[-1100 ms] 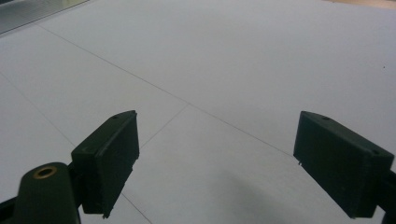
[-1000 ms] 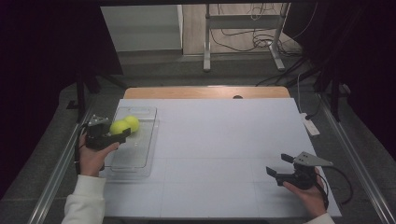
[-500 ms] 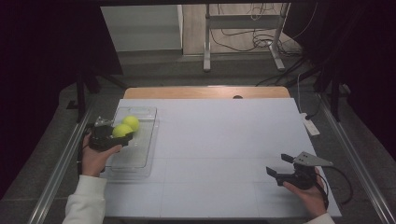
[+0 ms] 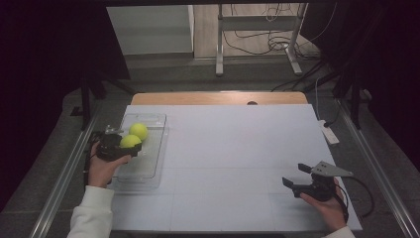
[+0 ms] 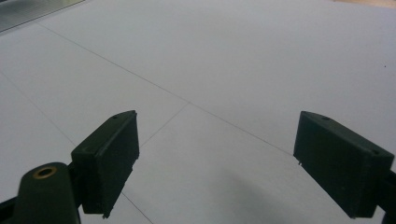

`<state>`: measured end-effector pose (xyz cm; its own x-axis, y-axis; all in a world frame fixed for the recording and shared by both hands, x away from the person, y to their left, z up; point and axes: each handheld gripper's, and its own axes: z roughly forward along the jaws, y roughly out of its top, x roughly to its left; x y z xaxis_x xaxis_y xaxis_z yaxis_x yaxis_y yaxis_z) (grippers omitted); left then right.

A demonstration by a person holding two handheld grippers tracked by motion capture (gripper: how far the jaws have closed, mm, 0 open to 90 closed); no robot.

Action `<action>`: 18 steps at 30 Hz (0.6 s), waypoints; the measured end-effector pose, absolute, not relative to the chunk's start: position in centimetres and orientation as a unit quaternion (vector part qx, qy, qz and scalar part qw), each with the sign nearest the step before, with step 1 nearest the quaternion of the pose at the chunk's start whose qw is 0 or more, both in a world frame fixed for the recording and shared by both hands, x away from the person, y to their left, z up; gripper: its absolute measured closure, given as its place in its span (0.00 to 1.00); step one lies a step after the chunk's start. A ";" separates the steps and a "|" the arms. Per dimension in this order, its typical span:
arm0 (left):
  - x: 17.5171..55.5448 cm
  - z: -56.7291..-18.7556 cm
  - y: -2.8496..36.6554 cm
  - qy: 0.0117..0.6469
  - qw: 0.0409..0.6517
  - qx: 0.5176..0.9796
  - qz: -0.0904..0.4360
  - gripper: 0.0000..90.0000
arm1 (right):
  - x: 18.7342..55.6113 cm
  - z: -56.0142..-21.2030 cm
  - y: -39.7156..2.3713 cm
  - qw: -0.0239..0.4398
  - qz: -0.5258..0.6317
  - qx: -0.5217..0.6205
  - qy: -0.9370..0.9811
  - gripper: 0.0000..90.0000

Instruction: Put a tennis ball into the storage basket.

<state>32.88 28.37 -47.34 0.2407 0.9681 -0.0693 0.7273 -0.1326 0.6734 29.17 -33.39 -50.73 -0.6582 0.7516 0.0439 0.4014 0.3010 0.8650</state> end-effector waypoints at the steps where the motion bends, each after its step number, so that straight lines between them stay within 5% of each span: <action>1: 32.9 -47.3 28.4 0.584 0.305 0.726 0.198 0.29 | 29.2 -50.7 -33.4 0.189 0.463 0.368 0.784 0.16; 18: 32.3 -45.8 27.9 0.572 0.353 0.707 0.219 0.19 | 29.2 -50.7 -33.4 0.189 0.463 0.367 0.784 0.16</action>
<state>32.27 27.88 -45.77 0.2485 0.9641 -0.0937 0.6543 -0.0958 0.7501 29.16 -33.38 -50.74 -0.6589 0.7510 0.0429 0.4008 0.3022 0.8649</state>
